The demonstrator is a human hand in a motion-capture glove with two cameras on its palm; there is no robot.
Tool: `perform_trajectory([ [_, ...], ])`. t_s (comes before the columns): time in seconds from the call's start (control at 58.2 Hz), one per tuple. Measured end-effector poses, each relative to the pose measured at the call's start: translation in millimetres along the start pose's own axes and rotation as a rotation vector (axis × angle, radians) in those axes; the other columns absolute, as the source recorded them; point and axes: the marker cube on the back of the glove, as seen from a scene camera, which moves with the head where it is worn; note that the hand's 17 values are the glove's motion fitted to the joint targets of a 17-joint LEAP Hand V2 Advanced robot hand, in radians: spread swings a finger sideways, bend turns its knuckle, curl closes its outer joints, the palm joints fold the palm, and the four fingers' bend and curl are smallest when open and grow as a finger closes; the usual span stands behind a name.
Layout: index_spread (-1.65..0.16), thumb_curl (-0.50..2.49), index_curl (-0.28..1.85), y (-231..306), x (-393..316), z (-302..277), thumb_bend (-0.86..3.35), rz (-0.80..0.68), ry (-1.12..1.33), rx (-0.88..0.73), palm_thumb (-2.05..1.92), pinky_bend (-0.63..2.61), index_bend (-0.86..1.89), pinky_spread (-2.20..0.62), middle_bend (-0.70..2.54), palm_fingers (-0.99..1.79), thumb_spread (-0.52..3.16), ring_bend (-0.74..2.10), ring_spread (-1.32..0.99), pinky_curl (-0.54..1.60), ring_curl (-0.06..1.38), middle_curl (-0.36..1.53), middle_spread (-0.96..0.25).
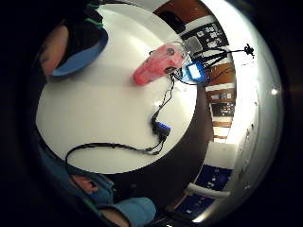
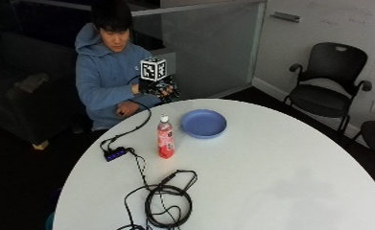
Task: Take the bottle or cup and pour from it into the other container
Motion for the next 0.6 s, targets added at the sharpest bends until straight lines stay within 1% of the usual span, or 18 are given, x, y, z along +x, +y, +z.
perform_trajectory([
  [0.017,-0.18,0.13,0.04,0,0,0,0.36,-0.001,0.001,0.000,0.57,0.52,0.15,0.06,0.17,0.50,0.36,0.32,0.01,0.10,0.06,0.04,-0.01],
  [0.086,-0.26,0.18,0.10,3,-1,1,0.35,-0.001,-0.001,-0.002,0.64,0.59,0.14,0.09,0.17,0.46,0.56,0.35,0.02,0.18,0.13,0.08,-0.01],
  [0.206,-0.33,0.24,0.15,2,5,0,0.30,0.008,-0.001,-0.009,0.68,0.63,0.14,0.12,0.18,0.42,0.76,0.37,0.03,0.23,0.18,0.13,-0.02],
  [0.326,-0.35,0.28,0.18,5,12,0,0.24,-0.004,0.009,0.000,0.70,0.64,0.15,0.13,0.18,0.39,0.86,0.38,0.03,0.25,0.21,0.17,-0.02],
  [0.498,-0.36,0.33,0.21,11,30,-4,0.15,0.040,0.002,0.002,0.73,0.66,0.15,0.13,0.18,0.38,0.94,0.39,0.03,0.26,0.23,0.22,-0.02],
  [0.601,-0.36,0.31,0.23,20,45,-6,0.06,0.070,0.004,0.010,0.65,0.66,0.15,0.14,0.18,0.37,1.01,0.39,0.04,0.27,0.25,0.23,-0.02],
])
